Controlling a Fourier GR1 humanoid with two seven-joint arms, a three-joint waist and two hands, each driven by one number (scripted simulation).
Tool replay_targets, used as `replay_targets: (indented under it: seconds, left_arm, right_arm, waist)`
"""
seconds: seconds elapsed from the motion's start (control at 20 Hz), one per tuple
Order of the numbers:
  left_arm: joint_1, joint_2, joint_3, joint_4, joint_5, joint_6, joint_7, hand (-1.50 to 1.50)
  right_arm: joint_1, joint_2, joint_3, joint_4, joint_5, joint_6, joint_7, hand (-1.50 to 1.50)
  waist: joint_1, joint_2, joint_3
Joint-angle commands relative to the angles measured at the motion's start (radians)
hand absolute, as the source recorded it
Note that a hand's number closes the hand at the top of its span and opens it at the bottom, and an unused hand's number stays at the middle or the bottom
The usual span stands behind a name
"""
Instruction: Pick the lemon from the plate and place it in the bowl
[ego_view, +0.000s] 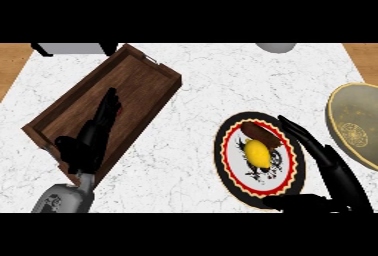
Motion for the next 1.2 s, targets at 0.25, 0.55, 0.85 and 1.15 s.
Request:
replay_targets:
  seconds: [0.25,0.55,0.85,1.15]
  left_arm:
    - [-0.033,-0.041,0.024,0.081,-0.023,-0.025,-0.047,0.00]
    - [-0.005,-0.023,0.023,-0.012,-0.034,-0.028,0.017,0.00]
    - [0.017,-0.026,0.059,-0.007,-0.023,-0.066,-0.005,0.00]
    - [0.035,-0.076,0.058,-0.027,-0.080,-0.074,0.018,0.00]
  right_arm:
    - [-0.118,-0.061,-0.011,-0.117,0.045,0.133,0.441,-1.50]
    - [-0.156,-0.093,0.032,-0.164,0.076,0.241,0.697,-1.50]
    - [-0.170,-0.040,0.073,0.035,0.153,0.308,0.627,-1.50]
    - [-0.143,-0.005,-0.035,0.079,0.146,0.417,0.519,-1.50]
  waist:
    - [0.005,0.004,0.000]
    - [0.008,0.001,0.000]
    - [0.008,0.003,0.001]
    - [0.007,0.003,0.001]
